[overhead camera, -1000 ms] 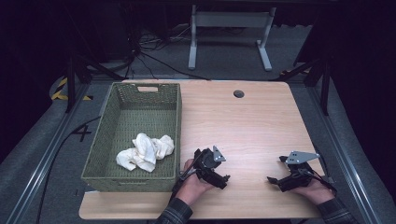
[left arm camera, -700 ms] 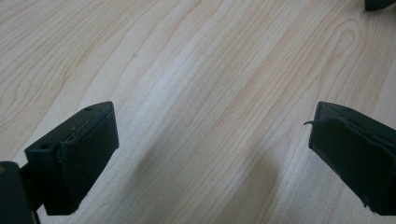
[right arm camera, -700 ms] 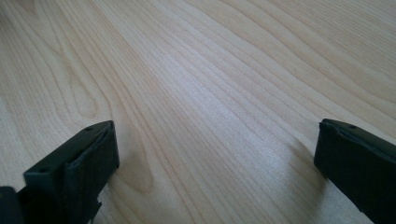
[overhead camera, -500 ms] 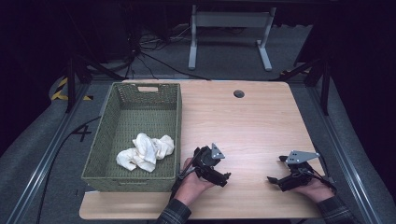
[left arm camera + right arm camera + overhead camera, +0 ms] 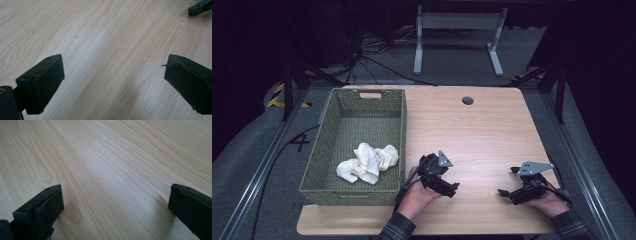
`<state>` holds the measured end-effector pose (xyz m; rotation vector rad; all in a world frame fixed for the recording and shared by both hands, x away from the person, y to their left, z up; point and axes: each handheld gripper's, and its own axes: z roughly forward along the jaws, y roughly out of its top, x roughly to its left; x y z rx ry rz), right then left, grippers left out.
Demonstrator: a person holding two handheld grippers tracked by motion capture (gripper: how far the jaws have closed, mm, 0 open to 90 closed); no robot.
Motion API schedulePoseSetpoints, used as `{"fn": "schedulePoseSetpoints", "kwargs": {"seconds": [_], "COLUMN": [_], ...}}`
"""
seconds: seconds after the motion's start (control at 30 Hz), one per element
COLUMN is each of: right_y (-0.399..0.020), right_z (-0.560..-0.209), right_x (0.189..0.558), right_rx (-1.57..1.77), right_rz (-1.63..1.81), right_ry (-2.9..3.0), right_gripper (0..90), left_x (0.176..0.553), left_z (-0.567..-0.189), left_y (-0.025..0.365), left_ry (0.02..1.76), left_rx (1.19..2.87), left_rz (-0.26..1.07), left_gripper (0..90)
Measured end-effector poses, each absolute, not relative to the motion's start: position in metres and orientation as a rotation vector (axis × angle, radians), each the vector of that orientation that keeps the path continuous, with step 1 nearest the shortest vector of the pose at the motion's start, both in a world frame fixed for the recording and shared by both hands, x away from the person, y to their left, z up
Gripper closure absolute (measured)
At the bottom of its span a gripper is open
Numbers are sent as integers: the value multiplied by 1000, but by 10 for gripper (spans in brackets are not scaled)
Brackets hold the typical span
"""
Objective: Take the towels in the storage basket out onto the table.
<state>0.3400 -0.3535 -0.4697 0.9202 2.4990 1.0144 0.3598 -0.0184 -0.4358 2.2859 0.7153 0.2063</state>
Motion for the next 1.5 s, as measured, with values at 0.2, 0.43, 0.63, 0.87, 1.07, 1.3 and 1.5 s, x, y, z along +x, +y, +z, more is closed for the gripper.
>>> {"fn": "schedulePoseSetpoints", "kwargs": {"seconds": [0.2,0.43,0.63,0.87,1.07,1.3,1.5], "right_y": [-354,-354,-354,-354,-353,-353,-353], "right_z": [-470,-470,-470,-470,-470,-470,-470], "right_x": [340,340,340,340,340,340,340], "right_rx": [920,920,920,920,921,921,921], "right_rz": [1014,1014,1014,1014,1015,1015,1015], "right_ry": [2499,2499,2499,2499,2498,2498,2498], "right_gripper": [2,2,2,2,2,2,2], "left_x": [361,362,364,366,370,372,375], "left_z": [-429,-422,-413,-404,-398,-389,-383], "left_y": [-18,-17,-16,-14,-13,-12,-8], "left_ry": [720,727,721,717,712,696,696], "left_rx": [2286,2273,2268,2244,2231,2234,2209], "left_rz": [210,213,211,191,173,185,156], "left_gripper": [32,39,39,41,42,42,48]}}
